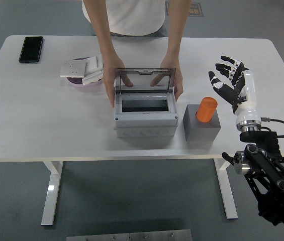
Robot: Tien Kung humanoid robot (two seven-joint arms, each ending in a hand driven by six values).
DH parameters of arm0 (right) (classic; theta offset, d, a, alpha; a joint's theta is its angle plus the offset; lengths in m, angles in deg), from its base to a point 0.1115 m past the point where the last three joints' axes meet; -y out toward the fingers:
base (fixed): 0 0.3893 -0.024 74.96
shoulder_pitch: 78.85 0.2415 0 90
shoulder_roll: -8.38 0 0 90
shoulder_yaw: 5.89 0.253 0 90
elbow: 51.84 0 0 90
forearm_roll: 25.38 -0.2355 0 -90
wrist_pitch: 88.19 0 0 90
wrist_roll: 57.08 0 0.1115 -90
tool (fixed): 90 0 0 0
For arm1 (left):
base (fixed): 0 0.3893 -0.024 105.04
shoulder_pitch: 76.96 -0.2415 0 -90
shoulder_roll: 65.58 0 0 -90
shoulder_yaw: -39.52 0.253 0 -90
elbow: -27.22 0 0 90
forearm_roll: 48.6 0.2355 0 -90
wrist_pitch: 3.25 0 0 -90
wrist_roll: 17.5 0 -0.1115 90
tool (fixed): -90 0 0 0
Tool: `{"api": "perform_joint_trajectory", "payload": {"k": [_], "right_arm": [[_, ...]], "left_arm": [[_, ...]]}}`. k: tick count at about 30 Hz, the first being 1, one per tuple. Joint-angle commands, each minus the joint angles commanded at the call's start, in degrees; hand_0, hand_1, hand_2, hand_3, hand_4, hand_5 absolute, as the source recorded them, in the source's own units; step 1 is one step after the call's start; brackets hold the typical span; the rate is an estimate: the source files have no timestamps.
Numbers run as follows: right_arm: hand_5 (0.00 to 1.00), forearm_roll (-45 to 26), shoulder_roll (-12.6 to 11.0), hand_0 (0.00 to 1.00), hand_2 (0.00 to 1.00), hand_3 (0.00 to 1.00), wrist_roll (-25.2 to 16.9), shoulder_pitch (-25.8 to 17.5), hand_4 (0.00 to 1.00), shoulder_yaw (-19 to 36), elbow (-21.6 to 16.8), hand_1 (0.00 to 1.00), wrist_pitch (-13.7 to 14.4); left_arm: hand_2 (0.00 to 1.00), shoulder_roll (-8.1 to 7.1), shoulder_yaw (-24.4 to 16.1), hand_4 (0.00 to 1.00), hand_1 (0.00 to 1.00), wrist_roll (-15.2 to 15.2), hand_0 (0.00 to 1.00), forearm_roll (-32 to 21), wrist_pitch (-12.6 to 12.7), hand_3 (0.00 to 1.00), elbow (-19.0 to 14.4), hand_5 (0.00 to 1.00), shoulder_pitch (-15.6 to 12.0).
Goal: Fetch the battery,place it into the box,close the lid of the box
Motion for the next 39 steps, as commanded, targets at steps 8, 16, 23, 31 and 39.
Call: {"api": "perform_joint_trajectory", "payload": {"k": [8, 16, 23, 31, 39], "right_arm": [[0.052, 0.71, 0.50, 0.722, 0.549, 0.645, 0.90, -0.57, 0.801, -1.17, 0.71, 0.619, -0.52], [0.070, 2.09, 1.19, 0.735, 0.557, 0.659, 1.39, -0.47, 0.807, -2.18, 1.88, 0.628, -0.74], [0.069, 2.82, 1.37, 0.725, 0.660, 0.735, 1.46, -0.52, 0.804, -2.90, 2.59, 0.661, -0.64], [0.070, 3.89, 1.52, 0.705, 0.700, 0.745, 1.82, -0.55, 0.805, -3.10, 3.66, 0.686, -0.49], [0.064, 3.68, 1.48, 0.698, 0.835, 0.793, 1.54, -0.66, 0.799, -3.52, 4.49, 0.836, -0.29]], "left_arm": [[0.580, 0.07, 0.07, 0.385, 0.739, 0.06, 0.638, -0.02, -0.05, 0.516, 0.01, 0.002, 0.00], [0.576, 0.16, -0.08, 0.387, 0.739, -0.04, 0.638, 0.32, -0.05, 0.517, 0.01, 0.002, 0.11], [0.577, 0.17, -0.36, 0.387, 0.739, -0.21, 0.639, 0.85, -0.07, 0.516, 0.01, 0.002, 0.15], [0.577, 0.20, -0.75, 0.388, 0.739, -0.38, 0.638, 1.56, -0.06, 0.516, 0.01, 0.002, 0.28], [0.577, 0.22, -1.05, 0.399, 0.742, -0.50, 0.640, 2.07, 0.02, 0.510, -0.04, 0.002, 0.29]]}}
